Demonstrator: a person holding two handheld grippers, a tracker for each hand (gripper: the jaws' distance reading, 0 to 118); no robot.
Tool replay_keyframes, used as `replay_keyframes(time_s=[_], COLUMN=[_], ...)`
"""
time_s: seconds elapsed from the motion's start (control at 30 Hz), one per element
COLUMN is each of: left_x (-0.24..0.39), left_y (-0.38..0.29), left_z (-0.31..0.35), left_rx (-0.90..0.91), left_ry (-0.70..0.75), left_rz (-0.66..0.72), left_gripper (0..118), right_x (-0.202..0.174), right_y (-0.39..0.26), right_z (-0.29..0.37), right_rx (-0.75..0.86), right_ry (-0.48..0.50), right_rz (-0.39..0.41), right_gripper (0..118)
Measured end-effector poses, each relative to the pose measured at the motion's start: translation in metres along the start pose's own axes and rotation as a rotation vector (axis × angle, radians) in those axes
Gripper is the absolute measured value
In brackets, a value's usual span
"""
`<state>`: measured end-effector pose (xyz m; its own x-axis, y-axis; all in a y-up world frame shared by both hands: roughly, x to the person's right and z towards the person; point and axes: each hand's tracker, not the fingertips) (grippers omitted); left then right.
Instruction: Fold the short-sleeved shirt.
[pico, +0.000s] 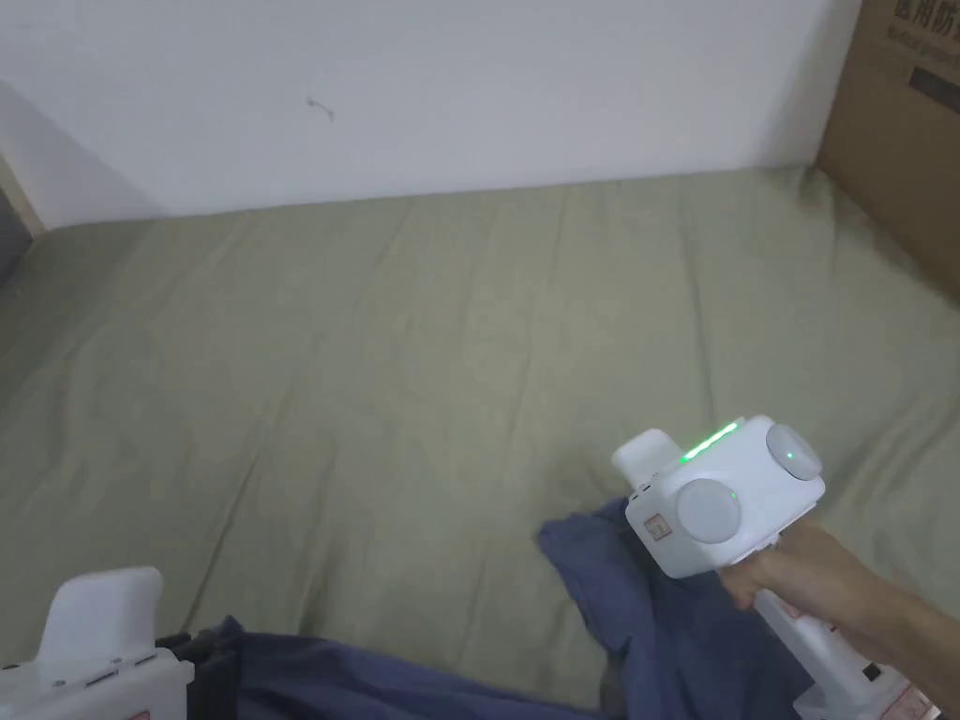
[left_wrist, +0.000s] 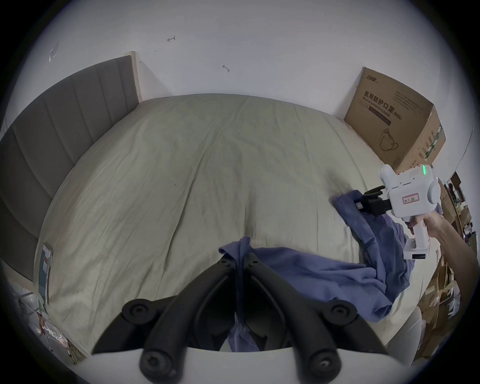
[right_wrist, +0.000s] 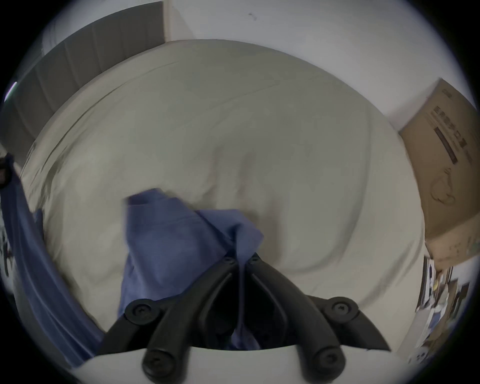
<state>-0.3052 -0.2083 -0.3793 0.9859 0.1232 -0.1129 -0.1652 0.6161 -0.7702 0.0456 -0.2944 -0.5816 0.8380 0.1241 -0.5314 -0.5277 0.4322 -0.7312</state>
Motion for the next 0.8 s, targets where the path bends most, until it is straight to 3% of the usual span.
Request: replay_keyframes(time_s=[0.07,0.17,0.23,0.37,0.5,0.63,0.8], left_x=[-0.003,-0.01,-0.015,-0.024,-0.031,-0.026,-0.017], left_y=[0.0,0.003,0.006,0.016,0.025,0.03,0.046], left_z=[0.009,0.029,0.044,0.085,0.13,0.178,0.223], left_rx=[0.007,0.029,0.055,0.144,0.233,0.334,0.464], left_ry=[0.0,0.003,0.015,0.052,0.08,0.064,0.064], left_rz=[0.006,0.008,0.018,0.018,0.017,0.035,-0.037], left_gripper=[2,2,2,2,2,2,2], right_x=[0.004,0.022,0.031,0.047,0.076,0.091,0.084], right_y=[-0.003,-0.002,-0.005,-0.012,-0.025,-0.049,-0.07], right_z=[0.007,0.037,0.069,0.16,0.258,0.345,0.415], right_rx=[-0.001,0.047,0.135,0.289,0.457,0.634,0.743], right_ry=[0.039,0.083,0.123,0.034,-0.013,0.012,-0.029], right_rz=[-0.034,-0.196,-0.262,-0.248,-0.328,-0.412,-0.404], right_gripper=[0,0,0,0,0,0,0])
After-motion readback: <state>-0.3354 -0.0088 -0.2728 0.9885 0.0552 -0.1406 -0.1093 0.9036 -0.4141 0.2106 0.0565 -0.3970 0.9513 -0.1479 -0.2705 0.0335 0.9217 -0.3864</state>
